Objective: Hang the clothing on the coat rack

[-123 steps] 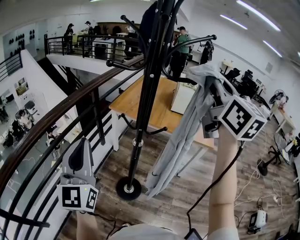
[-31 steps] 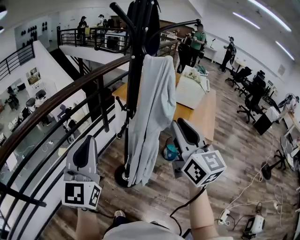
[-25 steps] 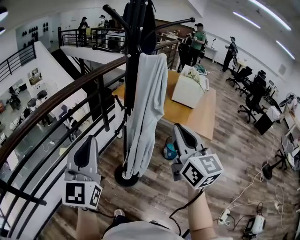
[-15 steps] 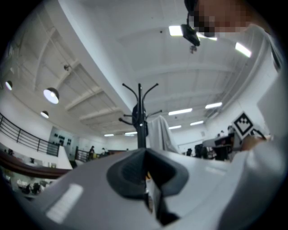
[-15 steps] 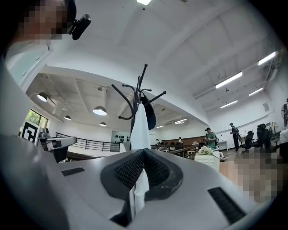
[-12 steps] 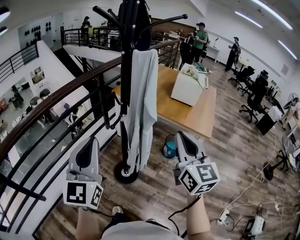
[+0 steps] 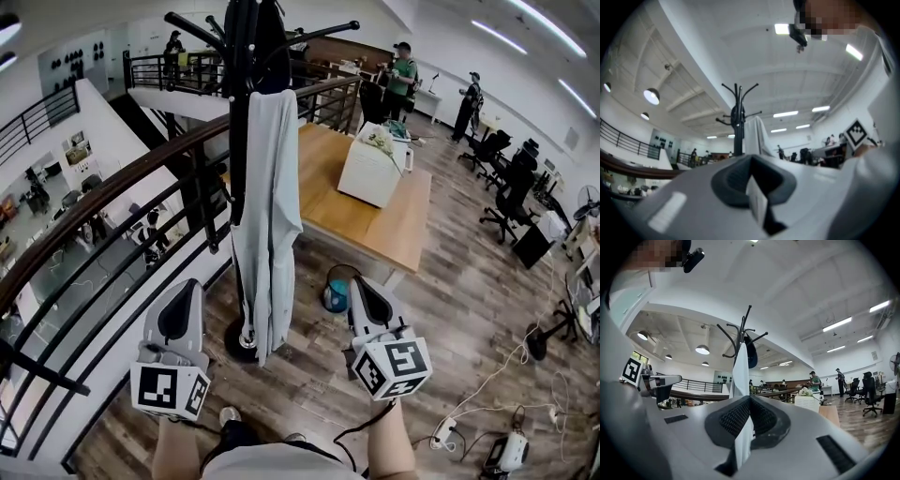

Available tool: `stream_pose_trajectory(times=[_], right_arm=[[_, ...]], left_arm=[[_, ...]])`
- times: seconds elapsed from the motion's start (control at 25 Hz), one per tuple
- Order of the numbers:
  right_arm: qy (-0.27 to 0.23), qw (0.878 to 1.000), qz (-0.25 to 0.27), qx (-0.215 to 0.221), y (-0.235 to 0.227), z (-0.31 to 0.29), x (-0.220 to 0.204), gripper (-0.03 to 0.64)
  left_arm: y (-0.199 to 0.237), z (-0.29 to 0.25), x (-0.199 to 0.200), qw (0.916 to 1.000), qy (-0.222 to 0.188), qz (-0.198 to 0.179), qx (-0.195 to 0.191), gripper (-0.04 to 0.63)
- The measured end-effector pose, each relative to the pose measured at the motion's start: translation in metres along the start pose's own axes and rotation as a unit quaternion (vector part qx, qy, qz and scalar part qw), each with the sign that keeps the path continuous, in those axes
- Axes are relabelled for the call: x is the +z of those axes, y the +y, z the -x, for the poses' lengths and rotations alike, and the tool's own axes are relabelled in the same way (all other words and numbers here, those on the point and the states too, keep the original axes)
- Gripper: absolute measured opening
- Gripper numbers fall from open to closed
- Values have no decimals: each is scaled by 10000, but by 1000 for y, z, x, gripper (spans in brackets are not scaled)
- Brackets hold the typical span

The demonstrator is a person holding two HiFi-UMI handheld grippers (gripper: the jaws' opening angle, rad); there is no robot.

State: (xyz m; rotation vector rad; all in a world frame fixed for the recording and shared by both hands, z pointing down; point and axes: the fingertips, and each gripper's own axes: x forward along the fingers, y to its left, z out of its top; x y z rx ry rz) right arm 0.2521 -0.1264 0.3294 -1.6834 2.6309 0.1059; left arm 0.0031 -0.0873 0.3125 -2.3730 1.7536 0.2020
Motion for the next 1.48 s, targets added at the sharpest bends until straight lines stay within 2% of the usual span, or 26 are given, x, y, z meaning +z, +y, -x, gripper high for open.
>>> stream_pose_trajectory(times=[0.48, 1.48], right_arm=[[49, 10000, 3, -19, -13, 33, -13, 2], [-3, 10000, 64, 5, -24, 60, -17, 2]], left_arm=[[-34, 14, -18, 9997, 248, 73, 26, 9], [-61, 29, -18, 9995, 260, 41, 158, 9]])
